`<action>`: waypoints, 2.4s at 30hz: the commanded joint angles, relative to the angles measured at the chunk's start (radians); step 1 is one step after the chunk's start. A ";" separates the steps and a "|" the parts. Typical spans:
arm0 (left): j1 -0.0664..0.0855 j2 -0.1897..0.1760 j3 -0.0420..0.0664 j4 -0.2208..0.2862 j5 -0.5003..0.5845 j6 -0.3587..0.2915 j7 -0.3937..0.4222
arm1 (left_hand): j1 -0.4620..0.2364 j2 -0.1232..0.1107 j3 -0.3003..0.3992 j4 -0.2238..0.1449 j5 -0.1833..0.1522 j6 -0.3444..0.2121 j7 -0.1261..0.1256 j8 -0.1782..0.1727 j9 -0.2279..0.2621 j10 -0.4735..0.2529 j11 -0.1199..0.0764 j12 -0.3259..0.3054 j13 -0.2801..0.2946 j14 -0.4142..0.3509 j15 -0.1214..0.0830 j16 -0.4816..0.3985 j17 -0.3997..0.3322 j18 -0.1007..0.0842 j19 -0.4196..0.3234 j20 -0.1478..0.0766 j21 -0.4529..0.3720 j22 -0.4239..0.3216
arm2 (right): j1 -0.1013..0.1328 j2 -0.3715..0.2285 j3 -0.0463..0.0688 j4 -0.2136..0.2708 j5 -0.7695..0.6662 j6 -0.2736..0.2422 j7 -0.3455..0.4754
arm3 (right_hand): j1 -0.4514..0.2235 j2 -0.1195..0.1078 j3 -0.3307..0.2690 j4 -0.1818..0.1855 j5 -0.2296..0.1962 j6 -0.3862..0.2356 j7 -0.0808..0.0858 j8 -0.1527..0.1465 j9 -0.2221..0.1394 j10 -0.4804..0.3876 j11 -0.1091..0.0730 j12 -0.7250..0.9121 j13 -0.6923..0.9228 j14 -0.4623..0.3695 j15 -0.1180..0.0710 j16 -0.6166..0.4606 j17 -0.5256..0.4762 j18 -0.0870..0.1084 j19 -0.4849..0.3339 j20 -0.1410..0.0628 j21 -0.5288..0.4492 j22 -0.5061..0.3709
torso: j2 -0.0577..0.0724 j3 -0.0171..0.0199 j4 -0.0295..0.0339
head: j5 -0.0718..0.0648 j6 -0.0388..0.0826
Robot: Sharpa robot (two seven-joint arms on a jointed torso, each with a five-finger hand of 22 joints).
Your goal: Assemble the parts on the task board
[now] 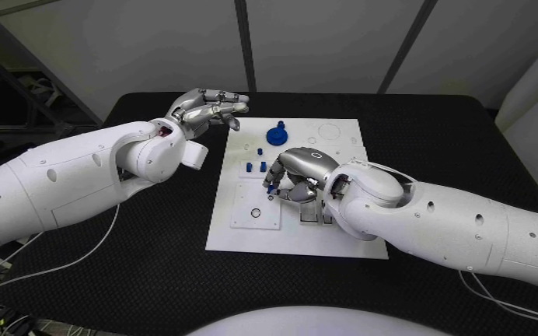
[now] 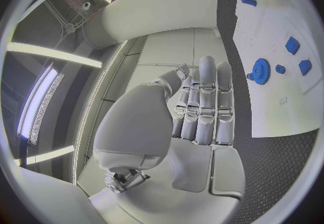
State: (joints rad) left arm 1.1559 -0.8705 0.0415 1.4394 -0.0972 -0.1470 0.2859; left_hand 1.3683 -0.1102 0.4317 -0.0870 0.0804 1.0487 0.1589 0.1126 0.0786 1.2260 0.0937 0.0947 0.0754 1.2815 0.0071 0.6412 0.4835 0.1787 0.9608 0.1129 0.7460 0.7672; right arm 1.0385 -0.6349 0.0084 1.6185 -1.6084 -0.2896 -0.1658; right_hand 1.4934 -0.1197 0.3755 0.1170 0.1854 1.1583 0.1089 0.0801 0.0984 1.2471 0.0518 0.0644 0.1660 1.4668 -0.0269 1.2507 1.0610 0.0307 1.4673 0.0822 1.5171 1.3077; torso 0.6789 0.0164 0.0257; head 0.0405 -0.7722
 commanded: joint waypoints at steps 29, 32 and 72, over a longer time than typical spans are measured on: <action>0.001 0.004 0.001 -0.001 -0.034 0.009 0.001 | -0.005 0.002 -0.002 -0.009 0.006 -0.006 0.003 -0.004 -0.001 -0.007 -0.003 -0.005 0.000 0.003 0.001 -0.006 0.001 0.005 0.005 0.003 -0.014 -0.008 | -0.001 0.007 -0.002 -0.008 -0.029 0.078 -0.028 | -0.017 0.003 0.001 -0.008 0.003 0.004 0.006 -0.002 0.002 0.000 0.002 -0.003 -0.004 0.013 -0.004 -0.006 -0.005 -0.012 0.065 -0.005 -0.009 0.203 | -0.001 -0.0002 -0.0004 | 0.011 -0.016; 0.001 0.004 0.001 -0.001 -0.034 0.009 0.000 | -0.005 0.002 -0.002 -0.009 0.006 -0.006 0.003 -0.004 -0.001 -0.007 -0.003 -0.005 0.000 0.003 0.001 -0.006 0.001 0.005 0.005 0.003 -0.014 -0.008 | -0.001 0.010 -0.012 -0.009 -0.031 0.080 -0.030 | -0.017 0.003 0.002 -0.009 0.003 0.004 0.006 -0.003 0.002 0.000 0.002 -0.003 -0.004 0.013 -0.004 -0.007 -0.006 -0.012 0.064 -0.005 -0.010 0.202 | 0.000 0.0000 -0.0005 | 0.012 -0.018; 0.000 0.004 0.001 -0.007 -0.034 0.027 -0.010 | -0.001 0.002 -0.001 -0.013 0.009 -0.006 0.004 -0.004 -0.001 -0.008 -0.002 -0.005 0.000 0.002 0.001 -0.008 0.001 0.005 0.008 0.003 -0.016 -0.009 | -0.005 -0.016 -0.026 0.018 -0.049 -0.091 -0.013 | -0.074 -0.070 -0.015 -0.020 -0.057 -0.132 0.036 -0.013 -0.029 -0.100 0.033 0.007 -0.038 -0.009 0.024 -0.060 -0.089 0.009 0.020 0.021 -0.085 0.135 | -0.002 0.0016 -0.0019 | 0.012 -0.015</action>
State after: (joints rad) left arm 1.1551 -0.8664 0.0415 1.4326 -0.1278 -0.1363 0.2722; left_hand 1.3687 -0.1104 0.4290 -0.0954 0.0846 1.0487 0.1589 0.1132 0.0789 1.2262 0.0935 0.0947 0.0755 1.2815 0.0071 0.6383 0.4840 0.1787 0.9609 0.1129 0.7344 0.7590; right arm 1.0324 -0.6484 -0.0179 1.6287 -1.6563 -0.3092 -0.2103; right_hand 1.4209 -0.1815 0.3616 0.1007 0.1307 1.0197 0.1480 0.0628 0.0685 1.1519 0.0857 0.0657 0.1291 1.4631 -0.0050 1.1936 0.9714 0.0308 1.4638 0.0966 1.4364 1.3074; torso 0.6771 0.0177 0.0241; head 0.0533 -0.7873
